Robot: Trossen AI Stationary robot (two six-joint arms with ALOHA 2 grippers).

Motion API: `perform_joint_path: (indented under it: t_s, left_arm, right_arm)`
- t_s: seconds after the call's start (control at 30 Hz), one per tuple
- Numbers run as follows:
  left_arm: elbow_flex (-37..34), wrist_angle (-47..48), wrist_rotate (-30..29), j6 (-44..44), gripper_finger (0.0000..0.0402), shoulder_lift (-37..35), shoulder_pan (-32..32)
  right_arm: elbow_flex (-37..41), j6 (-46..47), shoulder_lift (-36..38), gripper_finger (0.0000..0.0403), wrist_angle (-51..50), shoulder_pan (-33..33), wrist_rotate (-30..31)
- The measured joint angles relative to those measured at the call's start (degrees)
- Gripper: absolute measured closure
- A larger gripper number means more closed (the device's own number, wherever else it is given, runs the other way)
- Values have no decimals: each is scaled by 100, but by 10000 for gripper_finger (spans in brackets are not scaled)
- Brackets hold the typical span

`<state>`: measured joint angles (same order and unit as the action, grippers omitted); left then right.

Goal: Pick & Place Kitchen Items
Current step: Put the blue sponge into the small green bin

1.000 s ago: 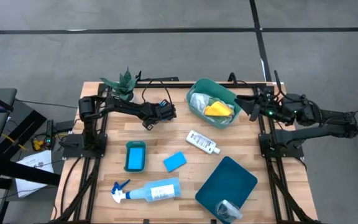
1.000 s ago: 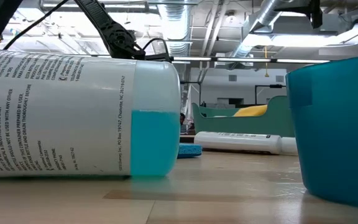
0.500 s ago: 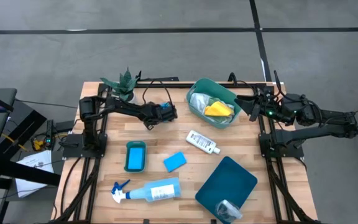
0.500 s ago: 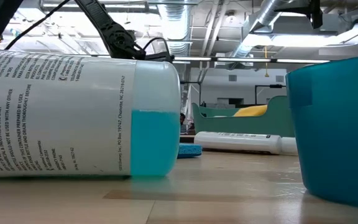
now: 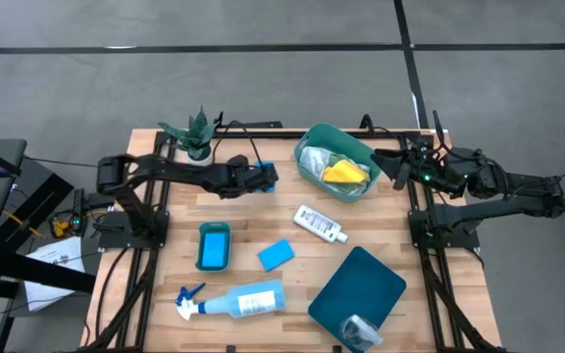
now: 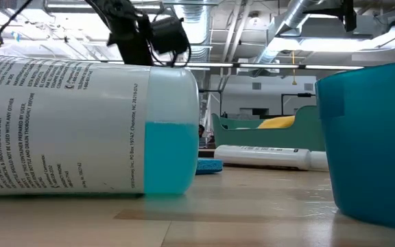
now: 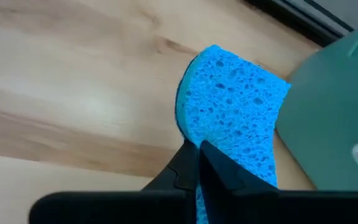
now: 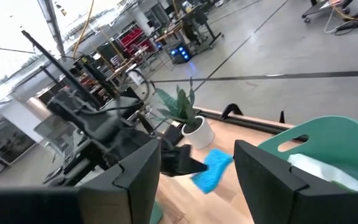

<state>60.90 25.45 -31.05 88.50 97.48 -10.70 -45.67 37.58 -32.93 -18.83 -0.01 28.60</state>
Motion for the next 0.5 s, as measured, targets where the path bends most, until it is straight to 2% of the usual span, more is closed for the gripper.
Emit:
perform_joint_path:
  t_s: [0.23, 0.5]
  left_arm:
    - [2, 1196, -210, 95, 401, -789, 493]
    - [7, 2294, -527, 1252, 401, -1560, 1364]
  right_arm:
    - [0, 44, 2, 207, -2, 0, 151]
    - [0, 57, 0, 207, -4, 0, 173]
